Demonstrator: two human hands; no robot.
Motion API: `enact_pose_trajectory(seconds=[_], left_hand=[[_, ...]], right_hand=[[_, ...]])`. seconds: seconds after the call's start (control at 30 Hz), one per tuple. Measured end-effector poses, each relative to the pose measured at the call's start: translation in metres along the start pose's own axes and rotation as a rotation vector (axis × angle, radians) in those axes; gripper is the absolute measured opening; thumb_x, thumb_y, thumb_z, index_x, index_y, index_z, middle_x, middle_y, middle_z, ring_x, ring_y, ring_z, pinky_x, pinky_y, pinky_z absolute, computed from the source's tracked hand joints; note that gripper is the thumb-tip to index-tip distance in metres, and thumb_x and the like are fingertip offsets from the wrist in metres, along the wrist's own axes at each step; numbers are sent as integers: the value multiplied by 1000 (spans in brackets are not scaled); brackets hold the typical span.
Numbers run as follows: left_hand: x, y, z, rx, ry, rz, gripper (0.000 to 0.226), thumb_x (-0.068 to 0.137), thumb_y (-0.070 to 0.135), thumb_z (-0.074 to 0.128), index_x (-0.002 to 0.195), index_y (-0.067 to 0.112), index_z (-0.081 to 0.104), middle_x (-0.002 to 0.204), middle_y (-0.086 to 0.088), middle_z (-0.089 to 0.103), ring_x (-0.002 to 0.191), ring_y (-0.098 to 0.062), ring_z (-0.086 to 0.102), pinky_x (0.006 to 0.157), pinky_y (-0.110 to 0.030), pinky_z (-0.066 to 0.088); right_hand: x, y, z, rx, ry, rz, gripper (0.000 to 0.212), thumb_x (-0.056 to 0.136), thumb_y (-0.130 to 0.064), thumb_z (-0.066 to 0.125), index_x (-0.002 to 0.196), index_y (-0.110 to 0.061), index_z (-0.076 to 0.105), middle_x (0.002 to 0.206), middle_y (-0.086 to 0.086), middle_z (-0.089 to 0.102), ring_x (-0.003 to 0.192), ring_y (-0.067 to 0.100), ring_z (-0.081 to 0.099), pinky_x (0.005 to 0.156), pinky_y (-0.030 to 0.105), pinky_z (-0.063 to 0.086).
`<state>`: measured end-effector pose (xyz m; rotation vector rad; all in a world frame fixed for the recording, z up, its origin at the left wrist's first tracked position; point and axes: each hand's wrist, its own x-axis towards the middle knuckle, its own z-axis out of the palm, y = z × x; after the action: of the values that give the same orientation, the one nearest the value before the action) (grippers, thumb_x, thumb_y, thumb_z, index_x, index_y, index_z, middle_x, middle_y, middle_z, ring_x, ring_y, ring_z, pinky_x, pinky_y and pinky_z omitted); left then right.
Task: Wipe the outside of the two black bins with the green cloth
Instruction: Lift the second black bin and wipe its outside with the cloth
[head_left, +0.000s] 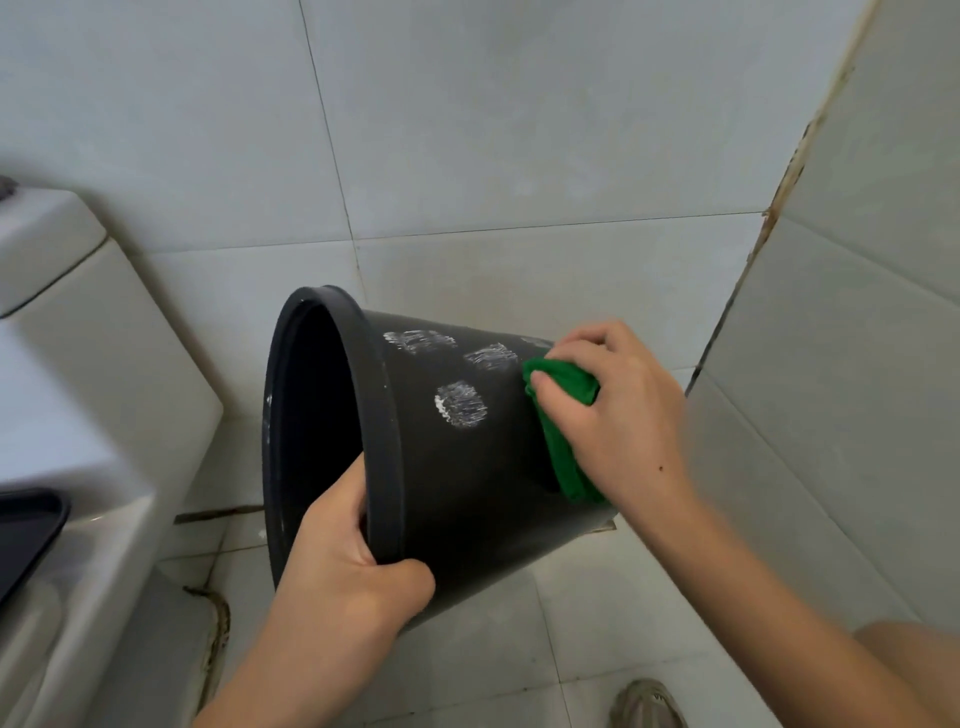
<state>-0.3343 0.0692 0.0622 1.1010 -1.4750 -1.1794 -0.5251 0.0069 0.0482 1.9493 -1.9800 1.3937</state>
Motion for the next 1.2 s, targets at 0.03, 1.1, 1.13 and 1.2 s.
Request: enact_pose_trajectory(seconds=[0.03,1.1,1.13,1.2], left_hand=[[0,-1,-1,-15,19,-12,60,44,-6,47,78,37,72,52,-4,47,47,-19,39,46,-19,28],[-4,8,-21,-189,116,1,53,41,-10,47,69,27,73,70,-22,54,61,-34,46,42,-31,49],[-2,7,-21,-184,117,0,53,42,-10,46,69,27,73,70,-21,54,60,-33,47,41,-30,48],[2,1,-26,-160,127,8,51,41,-8,48,69,28,72,65,-14,57,60,-31,48,46,-31,45]], right_hand=[[-8,-6,-1,18,11,-66,18,83,-39,65,87,-23,74,99,-12,61,88,14,61,69,27,41],[-21,36,-14,165,-48,347,77,71,-54,79,138,-33,44,126,-13,54,113,9,53,94,32,43],[-21,37,-11,171,-26,345,69,74,-48,79,134,-32,48,118,-13,58,110,12,56,91,33,45],[-18,39,-9,220,17,344,54,77,-37,79,125,-31,56,101,-19,60,100,12,60,86,33,48]])
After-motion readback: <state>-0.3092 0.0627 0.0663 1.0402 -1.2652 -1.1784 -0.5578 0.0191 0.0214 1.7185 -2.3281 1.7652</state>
